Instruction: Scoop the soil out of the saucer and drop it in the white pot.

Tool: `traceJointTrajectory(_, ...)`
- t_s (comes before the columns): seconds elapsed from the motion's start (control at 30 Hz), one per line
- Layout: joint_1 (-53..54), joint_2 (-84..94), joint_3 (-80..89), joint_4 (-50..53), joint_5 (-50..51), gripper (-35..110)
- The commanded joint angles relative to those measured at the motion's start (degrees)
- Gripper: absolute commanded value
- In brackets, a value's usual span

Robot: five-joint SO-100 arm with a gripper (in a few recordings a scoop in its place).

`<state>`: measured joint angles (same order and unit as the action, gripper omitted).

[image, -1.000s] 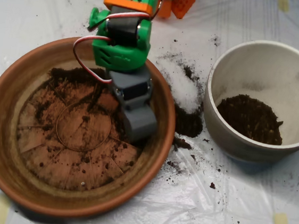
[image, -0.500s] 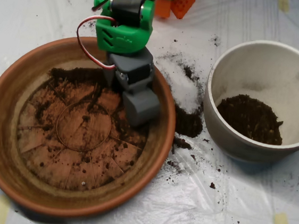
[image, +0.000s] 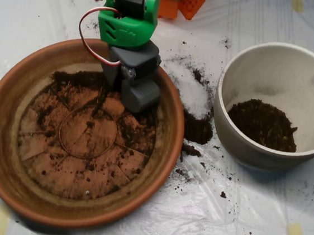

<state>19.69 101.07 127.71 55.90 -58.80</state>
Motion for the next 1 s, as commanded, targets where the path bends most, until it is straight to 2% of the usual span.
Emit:
traceJointTrajectory(0.0,2.02,2.37,2.37,2.37,-2.55,0)
traceJointTrajectory(0.27,3.25,2.55,-3.25,5.80,2.55,-1)
traceJointTrajectory(0.67,-2.20,2.29,-20.92,15.47,31.99,-1)
traceJointTrajectory(0.97,-10.90,4.66,-36.39,26.10,42.28,-1)
